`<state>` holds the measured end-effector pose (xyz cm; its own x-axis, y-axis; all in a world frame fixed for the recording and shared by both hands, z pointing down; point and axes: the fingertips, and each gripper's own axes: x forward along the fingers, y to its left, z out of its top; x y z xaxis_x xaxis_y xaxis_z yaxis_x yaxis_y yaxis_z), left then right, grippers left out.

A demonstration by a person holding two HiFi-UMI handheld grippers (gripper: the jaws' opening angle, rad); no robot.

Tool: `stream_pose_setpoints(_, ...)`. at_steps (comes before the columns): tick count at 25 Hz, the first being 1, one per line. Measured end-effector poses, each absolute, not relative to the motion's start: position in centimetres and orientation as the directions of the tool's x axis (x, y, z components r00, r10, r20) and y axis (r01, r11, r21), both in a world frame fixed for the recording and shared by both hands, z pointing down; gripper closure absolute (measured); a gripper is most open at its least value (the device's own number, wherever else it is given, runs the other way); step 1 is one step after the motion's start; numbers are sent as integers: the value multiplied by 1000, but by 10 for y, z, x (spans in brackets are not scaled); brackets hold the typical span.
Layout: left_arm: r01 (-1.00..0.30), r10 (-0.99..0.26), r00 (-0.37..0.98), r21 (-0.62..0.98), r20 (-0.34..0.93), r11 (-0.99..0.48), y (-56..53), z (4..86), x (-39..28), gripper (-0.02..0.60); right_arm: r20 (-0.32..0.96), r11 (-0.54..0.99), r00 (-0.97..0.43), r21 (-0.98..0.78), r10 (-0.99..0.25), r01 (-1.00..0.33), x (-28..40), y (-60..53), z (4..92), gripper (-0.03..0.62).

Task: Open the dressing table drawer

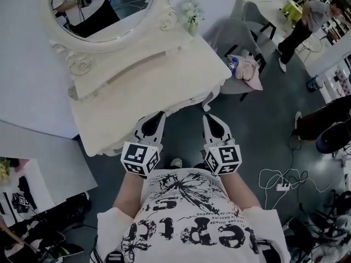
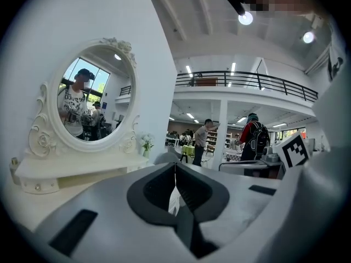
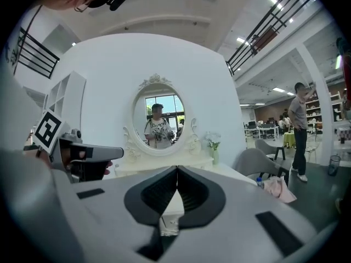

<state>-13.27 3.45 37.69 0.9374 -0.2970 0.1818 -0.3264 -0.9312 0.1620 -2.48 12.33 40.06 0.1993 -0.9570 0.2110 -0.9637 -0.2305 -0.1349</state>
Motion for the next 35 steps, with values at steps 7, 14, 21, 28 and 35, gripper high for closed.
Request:
stream_pose_setpoints(7, -372, -335, 920, 180, 204, -911, -14, 389, -105, 561, 225, -170, 137, -132, -965, -977, 6, 64, 409, 577)
stream_pose_setpoints(14, -480, -441, 870, 175, 219, -860, -65, 399, -55, 561, 228, -48, 14, -146, -974, -988, 64, -3, 420, 577)
stream_pose_setpoints(21, -607, -571, 791, 170, 220, -776, -122, 398, 17, 561, 259, 98, -129, -130, -957, -987, 148, -82, 429, 577)
stream_pose_setpoints(28, -729, -684, 684, 209, 253, -652, -168, 417, 63, 561, 375, 227, -267, -148, -888, -963, 203, -149, 472, 576)
stream_pose_setpoints(35, -800, -739, 600, 230, 307, -554, -191, 451, 75, 561, 467, 298, -338, -159, -817, -941, 217, -199, 527, 576)
